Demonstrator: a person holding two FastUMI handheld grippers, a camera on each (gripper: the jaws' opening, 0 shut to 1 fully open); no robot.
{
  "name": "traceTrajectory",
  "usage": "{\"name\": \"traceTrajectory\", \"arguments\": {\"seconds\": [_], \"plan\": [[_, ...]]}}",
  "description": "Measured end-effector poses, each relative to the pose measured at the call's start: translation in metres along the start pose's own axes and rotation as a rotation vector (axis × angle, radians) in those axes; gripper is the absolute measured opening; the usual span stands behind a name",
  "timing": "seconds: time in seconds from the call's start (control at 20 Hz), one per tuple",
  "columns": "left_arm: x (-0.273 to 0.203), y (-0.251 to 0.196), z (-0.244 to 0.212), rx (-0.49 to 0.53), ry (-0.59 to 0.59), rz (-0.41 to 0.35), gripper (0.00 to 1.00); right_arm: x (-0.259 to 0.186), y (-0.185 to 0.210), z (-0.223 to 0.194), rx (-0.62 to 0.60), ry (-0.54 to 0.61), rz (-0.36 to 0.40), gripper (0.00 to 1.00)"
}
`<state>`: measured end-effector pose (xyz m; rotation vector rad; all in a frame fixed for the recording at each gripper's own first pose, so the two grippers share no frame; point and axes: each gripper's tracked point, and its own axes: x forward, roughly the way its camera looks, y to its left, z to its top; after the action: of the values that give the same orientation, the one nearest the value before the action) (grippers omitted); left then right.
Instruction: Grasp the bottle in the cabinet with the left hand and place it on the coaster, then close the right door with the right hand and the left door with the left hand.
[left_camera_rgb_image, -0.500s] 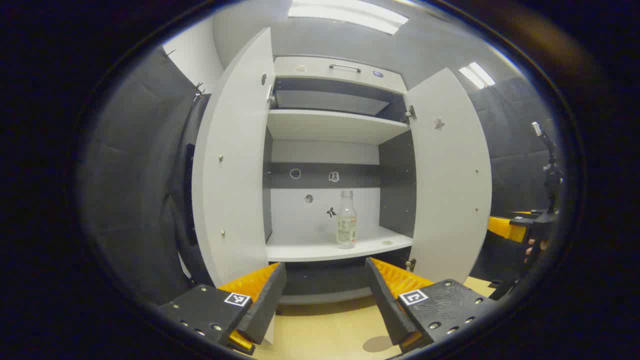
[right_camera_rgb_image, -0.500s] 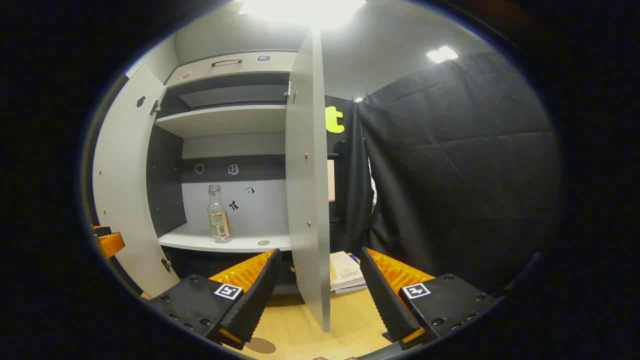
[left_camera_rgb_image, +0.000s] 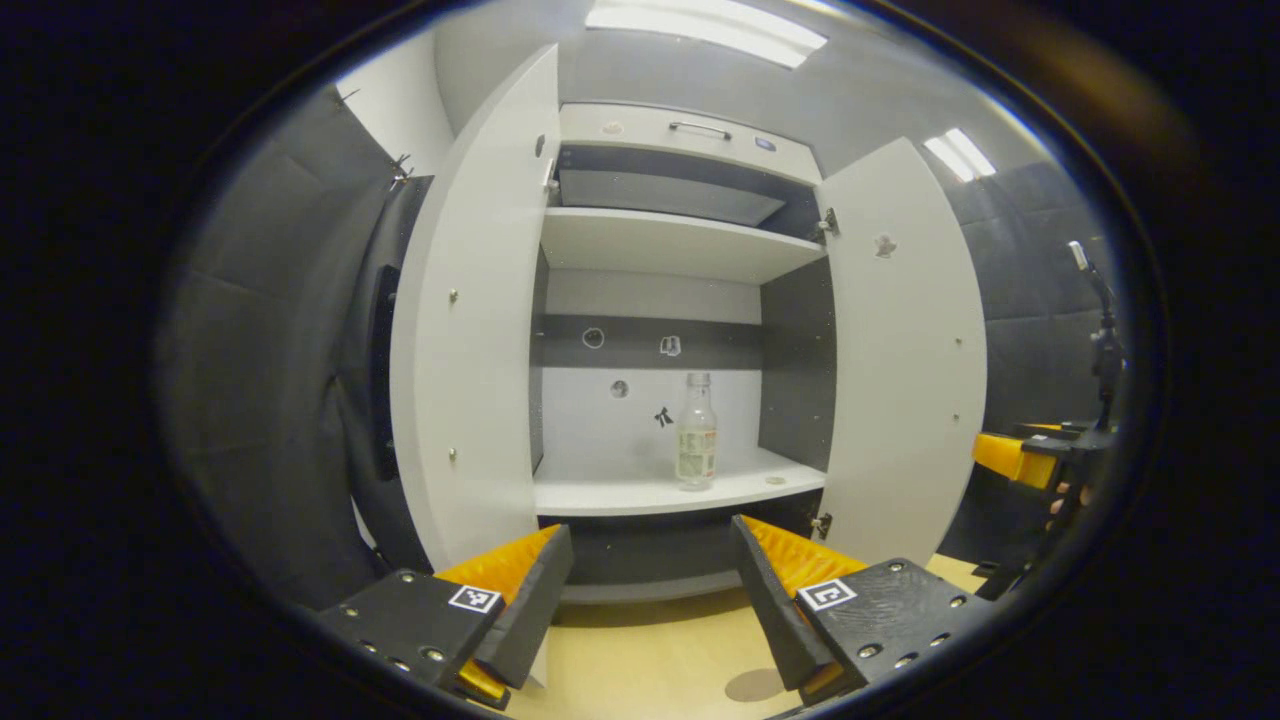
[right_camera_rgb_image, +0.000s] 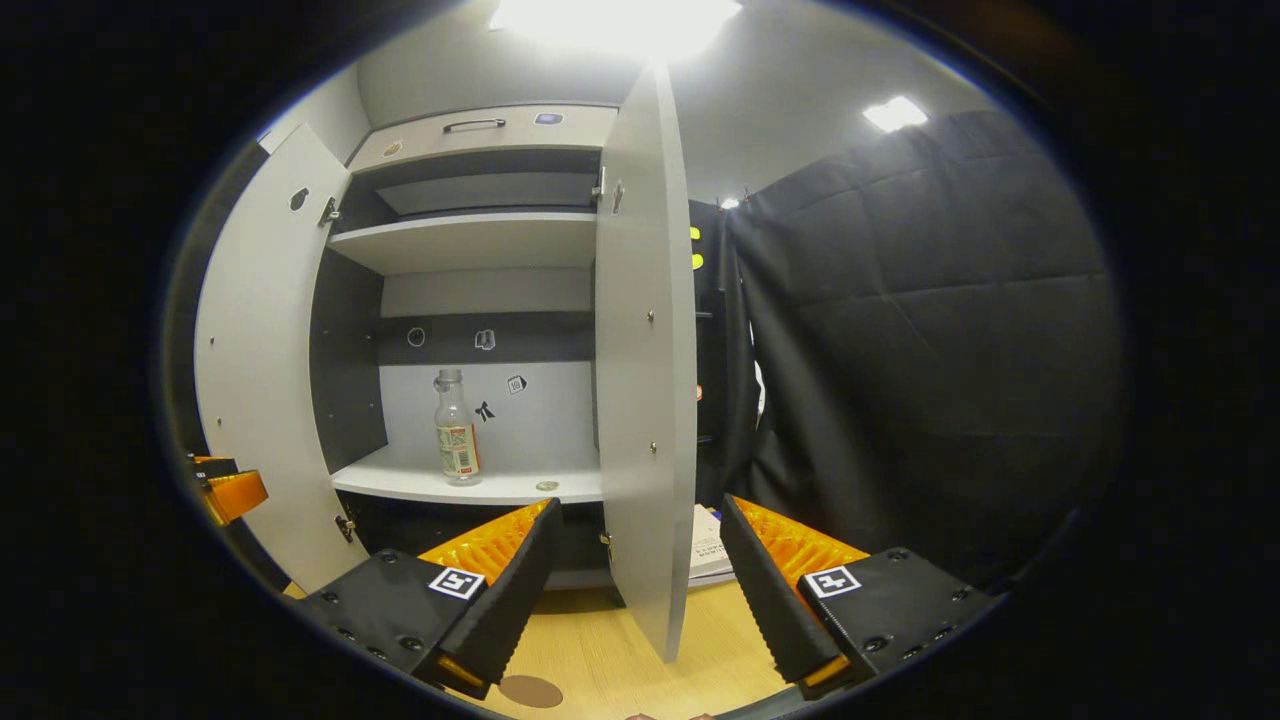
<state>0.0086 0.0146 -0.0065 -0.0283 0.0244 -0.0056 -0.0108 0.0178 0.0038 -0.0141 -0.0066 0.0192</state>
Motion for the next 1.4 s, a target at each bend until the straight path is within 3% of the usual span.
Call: {"name": "traceTrajectory", "arguments": {"seconds": [0.15, 0.45, 0.7, 0.9, 1.1, 1.4], "plan": [[0.004, 0.001, 0.000, -0.006, -0.009, -0.003, 0.92, -0.002, -0.002, 0.005, -0.006, -0.006, -0.014, 0.96], [0.009, -0.001, 0.004, -0.017, -0.018, -0.017, 0.92, -0.002, -0.007, 0.011, 0.005, 0.005, -0.036, 1.00], [0.026, -0.020, 0.011, -0.033, -0.025, -0.070, 0.92, -0.005, -0.029, 0.019, -0.013, 0.002, -0.083, 1.00], [0.062, -0.036, 0.020, -0.063, -0.019, -0.102, 0.92, -0.001, -0.063, 0.018, 0.001, 0.012, -0.158, 0.96], [0.103, -0.040, 0.041, -0.038, -0.044, -0.099, 0.92, 0.008, -0.104, 0.023, 0.003, -0.004, -0.245, 1.00], [0.167, -0.040, 0.060, 0.005, -0.070, -0.087, 0.92, 0.034, -0.135, 0.012, 0.023, 0.032, -0.291, 0.96]]}}
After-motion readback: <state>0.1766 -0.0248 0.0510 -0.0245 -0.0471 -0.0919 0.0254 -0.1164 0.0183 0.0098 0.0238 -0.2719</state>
